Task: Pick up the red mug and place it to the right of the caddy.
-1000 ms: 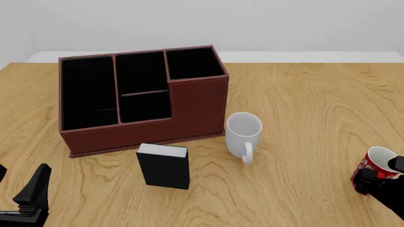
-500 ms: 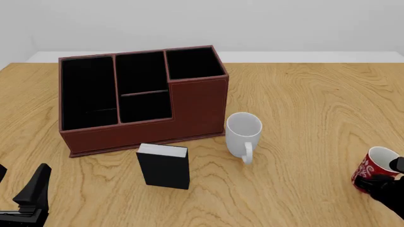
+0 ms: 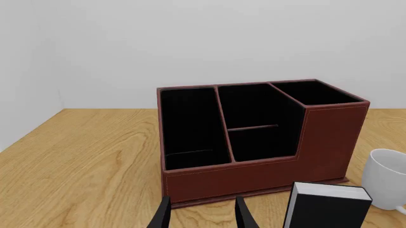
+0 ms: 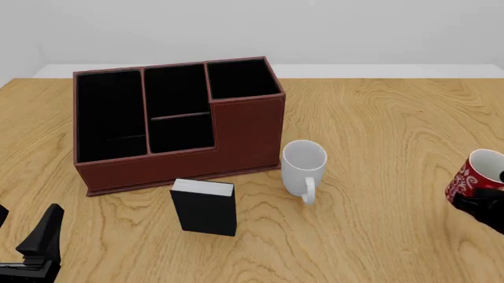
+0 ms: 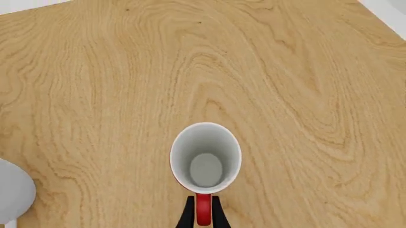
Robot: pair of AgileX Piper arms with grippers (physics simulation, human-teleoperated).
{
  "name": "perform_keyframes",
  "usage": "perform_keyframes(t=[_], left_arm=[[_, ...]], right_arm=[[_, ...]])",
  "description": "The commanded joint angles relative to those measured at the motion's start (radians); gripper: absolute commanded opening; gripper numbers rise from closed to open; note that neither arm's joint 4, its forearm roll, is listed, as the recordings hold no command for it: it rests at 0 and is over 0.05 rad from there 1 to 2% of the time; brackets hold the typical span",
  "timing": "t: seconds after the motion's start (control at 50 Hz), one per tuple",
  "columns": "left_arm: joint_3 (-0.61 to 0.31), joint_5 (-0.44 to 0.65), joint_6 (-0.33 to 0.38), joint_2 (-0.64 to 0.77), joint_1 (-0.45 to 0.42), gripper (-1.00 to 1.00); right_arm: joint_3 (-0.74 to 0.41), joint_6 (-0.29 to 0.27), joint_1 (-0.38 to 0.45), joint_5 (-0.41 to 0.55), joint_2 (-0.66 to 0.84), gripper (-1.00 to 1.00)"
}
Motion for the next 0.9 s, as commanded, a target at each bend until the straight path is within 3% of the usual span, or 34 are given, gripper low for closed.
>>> perform_keyframes(t=[0.02, 0.26, 0.66, 0.9], left_arm=[[0.000, 0.000, 0.000, 0.000, 0.000, 1.00], [0.000, 0.000, 0.000, 0.000, 0.000, 1.00], [0.000, 0.000, 0.000, 0.000, 0.000, 1.00], [0.000, 0.000, 0.000, 0.000, 0.000, 1.00]], right_arm=[[-0.154, -0.003, 0.051, 0.051, 0.001, -1.00], [-0.327, -0.016, 0.140, 0.026, 0.133, -1.00], [-0.549, -0.046, 0.275, -0.077, 0.453, -1.00], [-0.661, -0.062, 0.332, -0.093, 0.615, -1.00]])
